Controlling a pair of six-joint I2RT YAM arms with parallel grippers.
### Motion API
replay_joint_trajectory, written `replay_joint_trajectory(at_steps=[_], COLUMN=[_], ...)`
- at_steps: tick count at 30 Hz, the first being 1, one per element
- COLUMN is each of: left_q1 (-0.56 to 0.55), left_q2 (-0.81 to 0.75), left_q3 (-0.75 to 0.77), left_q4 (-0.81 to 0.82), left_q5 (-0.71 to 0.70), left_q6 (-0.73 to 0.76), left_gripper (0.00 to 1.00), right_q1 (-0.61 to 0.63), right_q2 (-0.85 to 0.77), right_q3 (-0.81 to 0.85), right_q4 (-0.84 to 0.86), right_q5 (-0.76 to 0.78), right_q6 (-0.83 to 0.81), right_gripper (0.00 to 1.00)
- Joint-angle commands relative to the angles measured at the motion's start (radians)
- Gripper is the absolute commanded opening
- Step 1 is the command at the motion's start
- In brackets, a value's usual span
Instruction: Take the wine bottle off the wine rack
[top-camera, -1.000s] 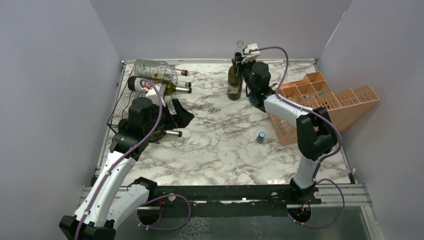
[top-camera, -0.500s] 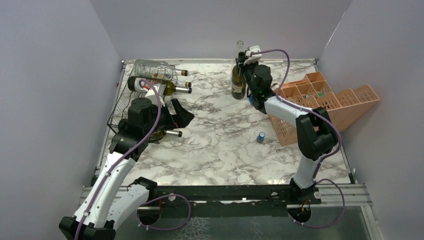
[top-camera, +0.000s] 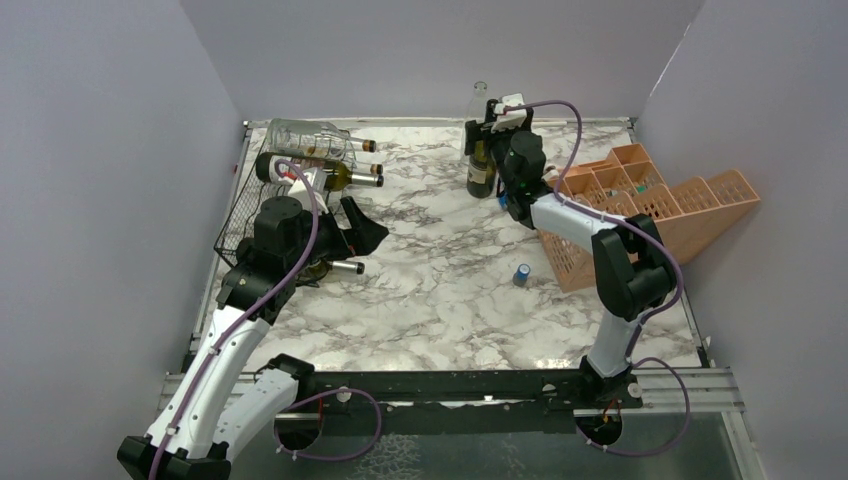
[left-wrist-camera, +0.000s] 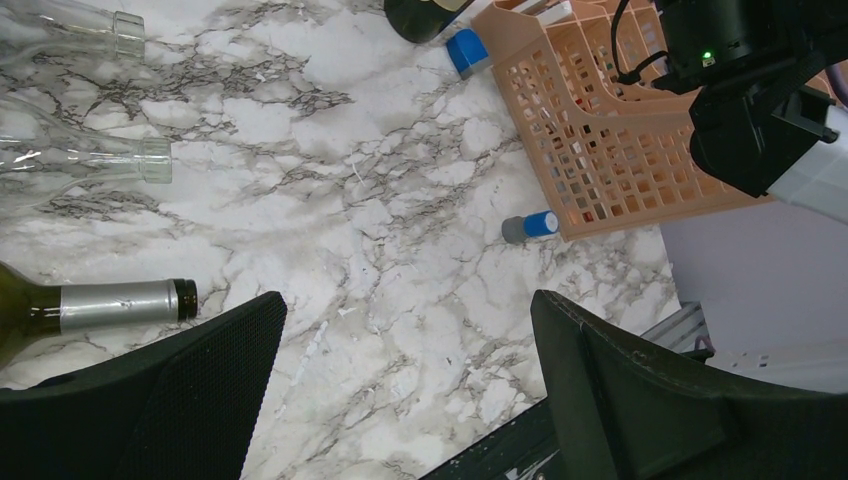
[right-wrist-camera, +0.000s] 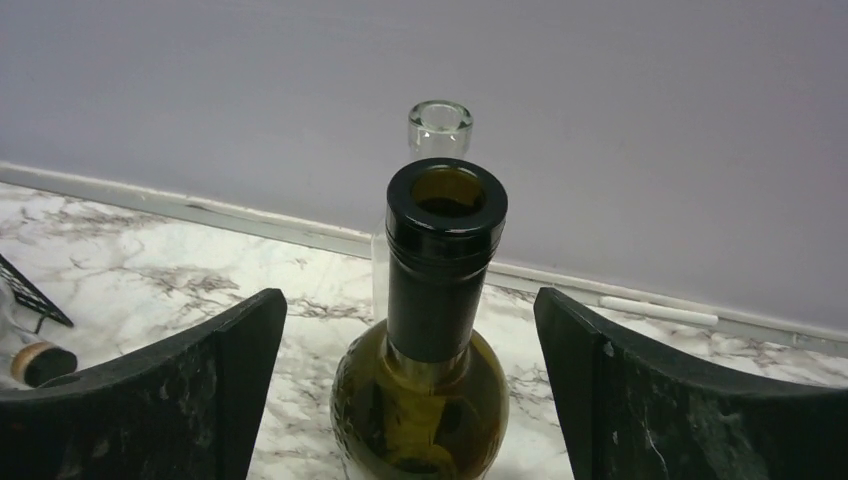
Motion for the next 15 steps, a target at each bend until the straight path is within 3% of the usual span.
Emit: replay_joint_trajectory(at_steps=[1,8,15], left_q1=[0.003,0.003,0.004], left_q2=[0.002,0.023,0.054], left_q3=[-0.01,-0.006,0.039], left_q4=[0.018,0.016,-0.025], left_q5=[0.029,0.05,0.027], left_q6=[0.0,0.001,0.044], left_gripper=[0.99,0.99,0.99], right_q1=[-0.005,-0.004,-0.004], right_q2=[-0.028,-0.129,-0.287], right_q3=[0.044,0.051,-0.051], right_q4=[-0.093,-0.314,-0.41], right_q5=[0.054,0.027,0.053], right_q6=[0.016,0.076,0.069], right_gripper=[1.0,0.99,0.99])
